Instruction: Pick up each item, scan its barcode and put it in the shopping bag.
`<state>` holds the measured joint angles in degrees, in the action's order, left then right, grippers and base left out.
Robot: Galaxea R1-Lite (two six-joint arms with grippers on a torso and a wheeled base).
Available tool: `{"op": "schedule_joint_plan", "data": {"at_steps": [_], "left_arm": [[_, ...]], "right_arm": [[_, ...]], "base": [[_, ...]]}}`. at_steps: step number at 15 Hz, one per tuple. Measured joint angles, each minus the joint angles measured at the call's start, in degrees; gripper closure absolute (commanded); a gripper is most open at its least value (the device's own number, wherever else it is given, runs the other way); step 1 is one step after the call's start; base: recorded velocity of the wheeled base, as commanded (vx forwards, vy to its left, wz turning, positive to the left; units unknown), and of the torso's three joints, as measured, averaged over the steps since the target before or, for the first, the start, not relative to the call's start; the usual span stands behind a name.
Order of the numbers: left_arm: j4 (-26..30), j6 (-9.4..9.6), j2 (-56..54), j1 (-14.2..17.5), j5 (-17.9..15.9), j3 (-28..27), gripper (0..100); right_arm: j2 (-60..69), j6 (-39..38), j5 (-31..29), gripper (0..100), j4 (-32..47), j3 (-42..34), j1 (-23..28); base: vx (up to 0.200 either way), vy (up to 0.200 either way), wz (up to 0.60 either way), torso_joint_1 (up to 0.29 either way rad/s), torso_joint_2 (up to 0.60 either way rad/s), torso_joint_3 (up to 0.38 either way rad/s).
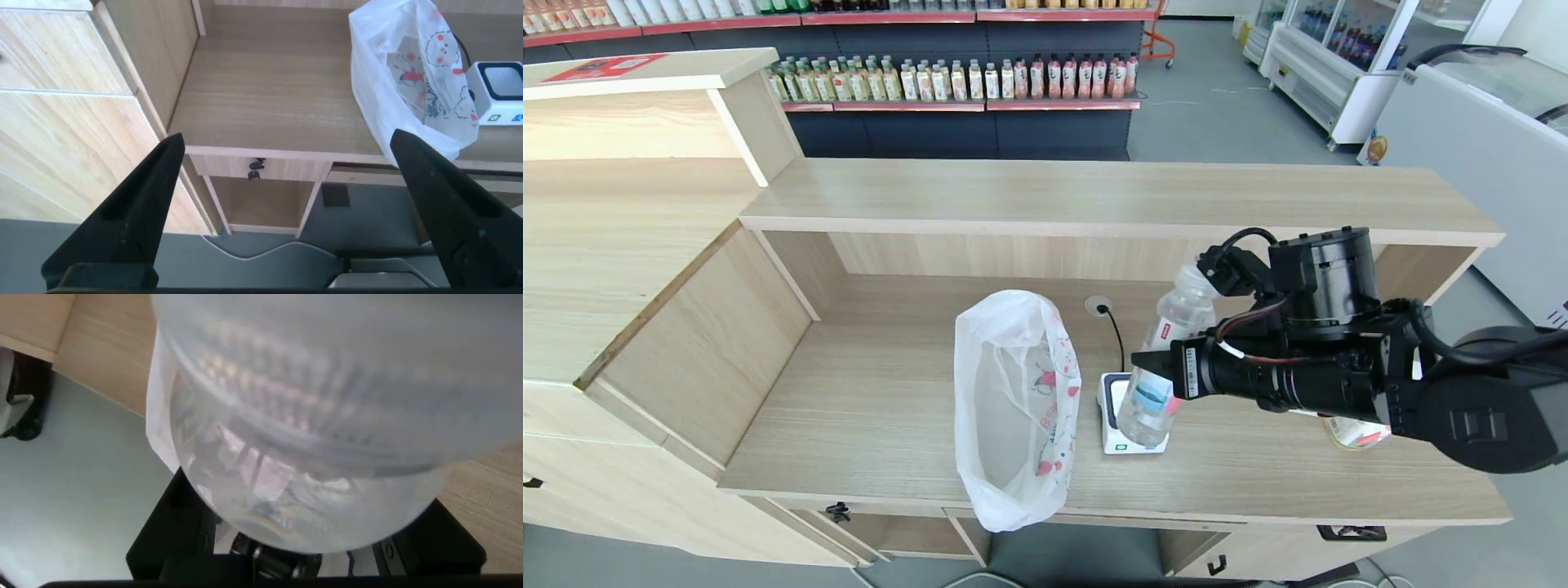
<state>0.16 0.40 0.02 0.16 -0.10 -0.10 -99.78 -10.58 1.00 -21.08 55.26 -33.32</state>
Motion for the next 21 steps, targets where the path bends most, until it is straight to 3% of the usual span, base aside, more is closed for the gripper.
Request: {"op": "schedule_joint_plan", "data": {"at_steps": [7,11,16,21], "left_arm": [[0.02,-0.05,0.0,-0.05,0.0,0.0,0],[0.05,-0.05,0.0,0.0,0.02,0.0,0],[0.0,-0.07,0.0,0.02,0.02,0.0,0],[0.02,-0.07,0.0,0.0,0.0,0.0,0]], "right_arm": [[-8.02,-0.01,6.66,100,-17.62,-1.02,0.3],[-13.89,1.58,8.87,100,-23.7,-0.13,0.0],[-22.3,9.52,8.28,100,-31.91,0.72,0.38],[-27.95,14.57,8.36,100,-34.45,0.52,0.28]], "base": [[0.0,0.2,0.0,0.011,0.01,0.0],[0.0,0.0,0.0,0.0,0.0,0.0],[0.0,0.0,0.0,0.0,0.0,0.0],[0.0,0.0,0.0,0.0,0.0,0.0]]}}
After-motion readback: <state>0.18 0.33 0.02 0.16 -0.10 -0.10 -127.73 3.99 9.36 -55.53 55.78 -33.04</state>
